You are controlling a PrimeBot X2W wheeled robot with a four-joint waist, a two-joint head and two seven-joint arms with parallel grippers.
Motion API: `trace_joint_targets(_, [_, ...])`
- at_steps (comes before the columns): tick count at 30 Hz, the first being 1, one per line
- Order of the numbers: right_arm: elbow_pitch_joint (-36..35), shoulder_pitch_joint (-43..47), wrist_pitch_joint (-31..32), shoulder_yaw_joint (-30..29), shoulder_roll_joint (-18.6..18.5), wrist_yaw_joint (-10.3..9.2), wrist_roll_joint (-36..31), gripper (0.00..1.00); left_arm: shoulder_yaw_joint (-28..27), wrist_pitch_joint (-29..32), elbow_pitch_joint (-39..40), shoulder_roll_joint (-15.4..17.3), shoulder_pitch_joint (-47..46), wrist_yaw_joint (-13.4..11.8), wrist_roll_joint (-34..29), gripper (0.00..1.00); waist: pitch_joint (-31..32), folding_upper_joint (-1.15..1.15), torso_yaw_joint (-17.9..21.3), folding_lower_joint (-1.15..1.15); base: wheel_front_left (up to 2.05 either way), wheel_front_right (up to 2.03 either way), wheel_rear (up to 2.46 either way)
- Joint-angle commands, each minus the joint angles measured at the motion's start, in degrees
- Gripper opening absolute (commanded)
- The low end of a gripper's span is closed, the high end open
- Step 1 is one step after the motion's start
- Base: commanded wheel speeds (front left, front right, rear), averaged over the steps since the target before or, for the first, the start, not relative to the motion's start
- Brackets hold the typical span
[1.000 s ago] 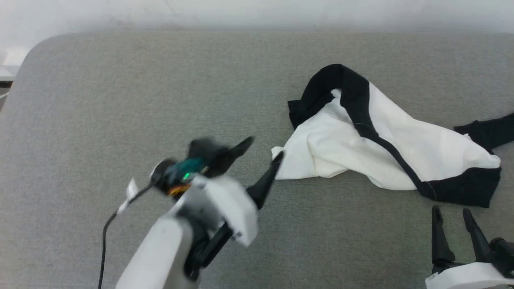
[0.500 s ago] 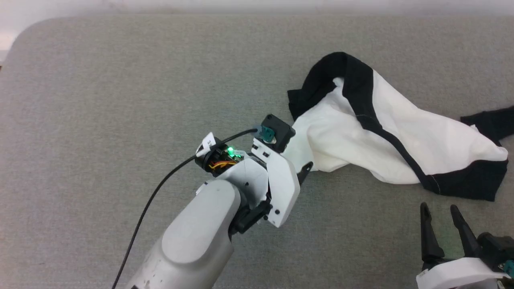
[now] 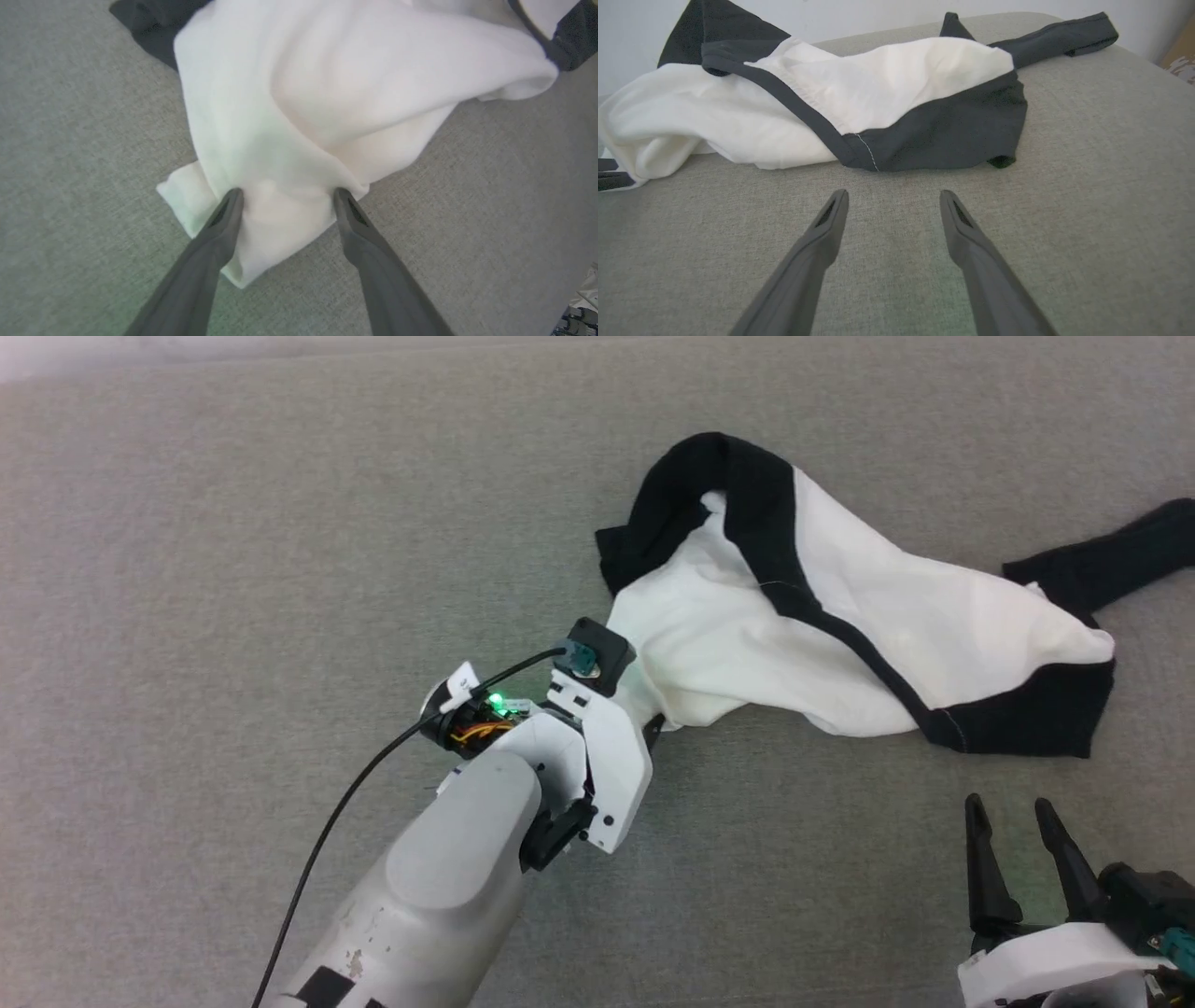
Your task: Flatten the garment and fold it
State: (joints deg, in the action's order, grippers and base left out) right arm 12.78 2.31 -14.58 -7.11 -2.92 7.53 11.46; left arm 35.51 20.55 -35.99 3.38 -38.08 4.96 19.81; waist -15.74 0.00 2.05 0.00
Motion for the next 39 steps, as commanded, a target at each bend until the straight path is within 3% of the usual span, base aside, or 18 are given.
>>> trace_joint_targets(1, [0.01, -0.91, 0.08, 0.19, 0.04, -0.04, 0.29, 1.00, 0.28, -1.36, -2.36, -0.11, -0.43, -0.14, 0.09, 0.00, -0.69, 0.00, 1.24, 0.00, 0.00, 0.00, 0.00])
trace_joint_targets(10, [-0.03, -0.37, 0.14, -0.45, 0.04, -0.04, 0.02, 1.00, 1.36, -11.21, -8.87, -0.29, -1.07, 1.87, 2.95, 0.00, 0.46, 0.00, 1.24, 0.00, 0.00, 0.00, 0.00])
trace_joint_targets(15, [-0.46, 0.42, 0.69, -0.81, 0.04, -0.04, -0.44, 1.00, 0.08, -16.51, -7.77, 1.93, -2.99, 1.95, 3.57, 0.00, 2.44, 0.00, -0.10, 0.00, 0.00, 0.00, 0.00])
trace_joint_targets(21, [-0.66, 1.48, 0.91, -0.84, 0.04, -0.04, -0.16, 1.00, -5.22, -20.35, -2.27, 8.86, -1.31, -0.83, 5.61, 0.00, 3.69, 0.00, -1.27, 0.00, 0.00, 0.00, 0.00])
trace_joint_targets(28, [-1.53, 1.73, 1.30, -1.48, 0.04, -0.04, -0.17, 1.00, -12.51, -19.52, 7.21, 19.09, 9.97, -6.05, 9.73, 0.00, 2.05, 0.00, -2.07, 0.00, 0.00, 0.00, 0.00])
trace_joint_targets(31, [-1.54, 1.39, 1.51, -1.66, 0.04, -0.04, -0.25, 1.00, -13.66, -17.39, 10.41, 20.11, 16.33, -7.48, 12.13, 0.00, 0.95, 0.00, -2.50, 0.00, 0.00, 0.00, 0.00])
trace_joint_targets(38, [-1.26, 0.14, 1.58, -1.07, 0.04, -0.04, -0.23, 1.00, -15.39, -17.87, 13.36, 17.19, 22.96, -8.98, 16.69, 0.00, -0.18, 0.00, -3.32, 0.00, 0.00, 0.00, 0.00])
trace_joint_targets(39, [-1.19, 0.02, 1.59, -1.04, 0.04, -0.04, -0.30, 1.00, -15.67, -18.59, 13.78, 16.67, 23.19, -9.19, 17.03, 0.24, -0.18, 0.00, -3.50, 0.00, 0.00, 0.00, 0.00])
